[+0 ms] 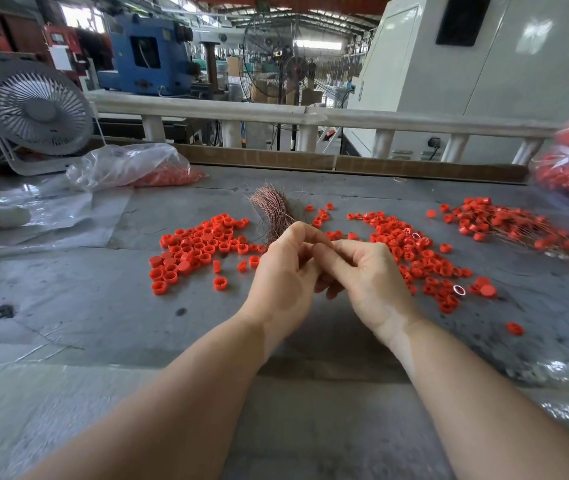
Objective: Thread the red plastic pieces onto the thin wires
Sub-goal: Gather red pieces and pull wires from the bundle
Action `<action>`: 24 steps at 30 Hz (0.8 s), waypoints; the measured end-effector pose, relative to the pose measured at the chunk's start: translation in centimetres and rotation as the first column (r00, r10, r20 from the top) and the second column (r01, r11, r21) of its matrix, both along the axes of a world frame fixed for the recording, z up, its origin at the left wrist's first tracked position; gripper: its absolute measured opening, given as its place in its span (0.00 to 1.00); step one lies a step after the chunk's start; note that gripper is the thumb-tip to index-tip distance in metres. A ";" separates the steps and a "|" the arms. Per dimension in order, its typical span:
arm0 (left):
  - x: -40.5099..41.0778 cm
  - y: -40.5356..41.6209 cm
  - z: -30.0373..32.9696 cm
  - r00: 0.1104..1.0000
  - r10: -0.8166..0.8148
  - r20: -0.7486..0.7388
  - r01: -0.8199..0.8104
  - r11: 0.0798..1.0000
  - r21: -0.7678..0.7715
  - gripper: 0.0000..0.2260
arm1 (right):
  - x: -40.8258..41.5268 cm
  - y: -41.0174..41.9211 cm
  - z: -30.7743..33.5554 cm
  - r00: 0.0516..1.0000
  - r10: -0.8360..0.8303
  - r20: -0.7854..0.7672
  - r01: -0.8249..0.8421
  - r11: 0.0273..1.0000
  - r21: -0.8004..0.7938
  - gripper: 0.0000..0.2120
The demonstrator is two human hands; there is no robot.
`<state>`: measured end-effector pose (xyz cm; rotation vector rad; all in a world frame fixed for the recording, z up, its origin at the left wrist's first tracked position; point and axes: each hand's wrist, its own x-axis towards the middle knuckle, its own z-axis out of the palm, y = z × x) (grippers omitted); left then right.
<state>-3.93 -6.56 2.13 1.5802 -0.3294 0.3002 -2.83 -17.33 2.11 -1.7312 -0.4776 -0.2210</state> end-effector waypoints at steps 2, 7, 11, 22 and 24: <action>0.1 0.0 -0.1 1.000 0.013 -0.003 -0.013 1.000 0.015 0.14 | 0.0 0.0 -0.1 1.000 0.002 -0.008 -0.002 1.000 0.024 0.13; 0.1 0.0 -0.3 0.999 0.048 -0.006 -0.048 0.998 0.041 0.17 | 0.0 0.0 0.0 1.000 -0.014 -0.009 0.015 1.000 0.025 0.13; 0.0 0.3 -0.2 1.000 0.014 -0.016 -0.014 1.000 0.010 0.14 | -0.2 0.1 0.0 1.000 -0.021 0.001 0.021 1.000 0.010 0.09; 0.8 1.1 -0.3 0.993 -0.020 -0.119 -0.011 0.968 -0.251 0.02 | 0.1 -0.2 0.1 0.998 -0.063 -0.016 0.063 0.997 0.039 0.11; 0.8 1.1 -0.2 0.991 -0.040 -0.128 0.002 0.959 -0.282 0.03 | 0.1 -0.2 0.2 0.997 -0.074 0.005 0.074 0.997 0.027 0.09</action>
